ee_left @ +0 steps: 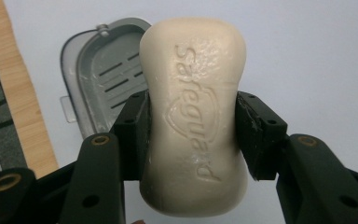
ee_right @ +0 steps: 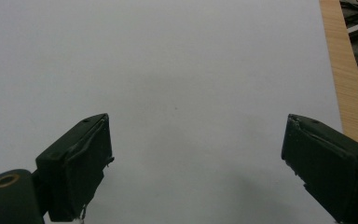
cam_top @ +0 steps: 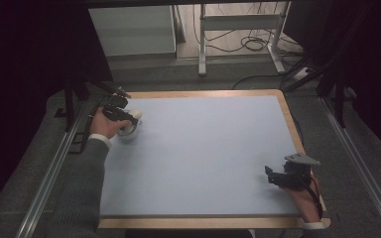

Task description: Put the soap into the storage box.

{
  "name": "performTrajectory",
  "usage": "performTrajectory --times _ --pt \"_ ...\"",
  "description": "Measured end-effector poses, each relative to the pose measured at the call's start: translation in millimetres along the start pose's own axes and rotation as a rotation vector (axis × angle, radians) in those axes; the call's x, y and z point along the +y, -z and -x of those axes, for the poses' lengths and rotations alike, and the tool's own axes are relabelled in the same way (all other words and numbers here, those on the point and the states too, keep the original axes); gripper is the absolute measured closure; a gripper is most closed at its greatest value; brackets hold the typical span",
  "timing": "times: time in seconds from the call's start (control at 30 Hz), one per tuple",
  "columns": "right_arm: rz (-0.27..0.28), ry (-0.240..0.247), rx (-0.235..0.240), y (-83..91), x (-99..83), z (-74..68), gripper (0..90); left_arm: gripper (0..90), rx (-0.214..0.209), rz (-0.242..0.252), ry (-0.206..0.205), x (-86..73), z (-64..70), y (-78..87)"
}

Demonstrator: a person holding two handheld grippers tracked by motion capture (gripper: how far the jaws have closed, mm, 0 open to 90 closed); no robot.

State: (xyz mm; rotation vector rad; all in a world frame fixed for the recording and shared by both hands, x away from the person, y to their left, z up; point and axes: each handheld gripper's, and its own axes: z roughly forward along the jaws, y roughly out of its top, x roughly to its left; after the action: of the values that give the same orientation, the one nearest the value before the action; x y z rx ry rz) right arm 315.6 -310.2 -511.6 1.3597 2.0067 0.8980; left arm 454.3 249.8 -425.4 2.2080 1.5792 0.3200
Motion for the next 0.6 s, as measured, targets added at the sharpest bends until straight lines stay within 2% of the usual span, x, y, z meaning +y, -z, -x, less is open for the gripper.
performTrajectory --times 0.27,0.6 --pt "-0.002 0.001 -0.004 -0.9 -0.7 0.9 8.4 49.4 0.021 -0.010 0.045 8.1 -12.1 -10.2" --pt "-0.001 -0.001 -0.007 -0.8 -0.9 2.0 8.4 49.4 0.057 -0.034 0.094 13.5 -17.1 -33.2"
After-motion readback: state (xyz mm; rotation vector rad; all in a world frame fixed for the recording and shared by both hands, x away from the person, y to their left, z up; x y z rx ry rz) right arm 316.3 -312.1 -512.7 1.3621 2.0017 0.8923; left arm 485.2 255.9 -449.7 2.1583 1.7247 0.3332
